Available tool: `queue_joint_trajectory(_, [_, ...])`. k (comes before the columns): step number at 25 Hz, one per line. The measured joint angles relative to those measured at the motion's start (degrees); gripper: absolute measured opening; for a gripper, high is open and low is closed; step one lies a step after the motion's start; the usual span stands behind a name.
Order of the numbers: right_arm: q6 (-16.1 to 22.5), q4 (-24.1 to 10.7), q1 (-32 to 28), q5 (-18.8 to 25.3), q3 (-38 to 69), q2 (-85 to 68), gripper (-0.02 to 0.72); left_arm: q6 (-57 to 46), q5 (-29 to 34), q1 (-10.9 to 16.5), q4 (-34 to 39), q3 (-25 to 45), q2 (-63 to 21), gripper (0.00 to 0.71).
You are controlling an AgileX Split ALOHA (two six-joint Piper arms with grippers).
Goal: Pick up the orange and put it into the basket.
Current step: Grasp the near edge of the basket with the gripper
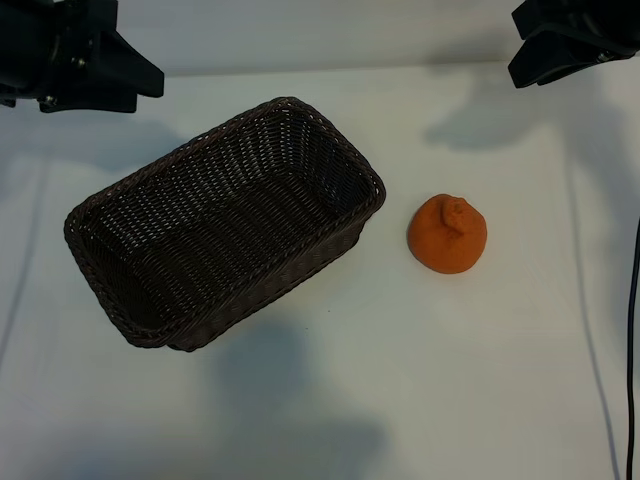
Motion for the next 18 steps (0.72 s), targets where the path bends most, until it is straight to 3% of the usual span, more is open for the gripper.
queue_joint_trajectory(8, [0.07, 0.00, 0.00, 0.05, 0.00, 0.00, 0.243, -10.86, 3.06, 0.00, 13.05, 0.00, -1.37, 0.428])
queue_joint_trajectory(18, [0.02, 0.00, 0.00, 0.05, 0.00, 0.00, 0.243, -19.44, 5.19, 0.00, 21.16, 0.00, -5.35, 0.427])
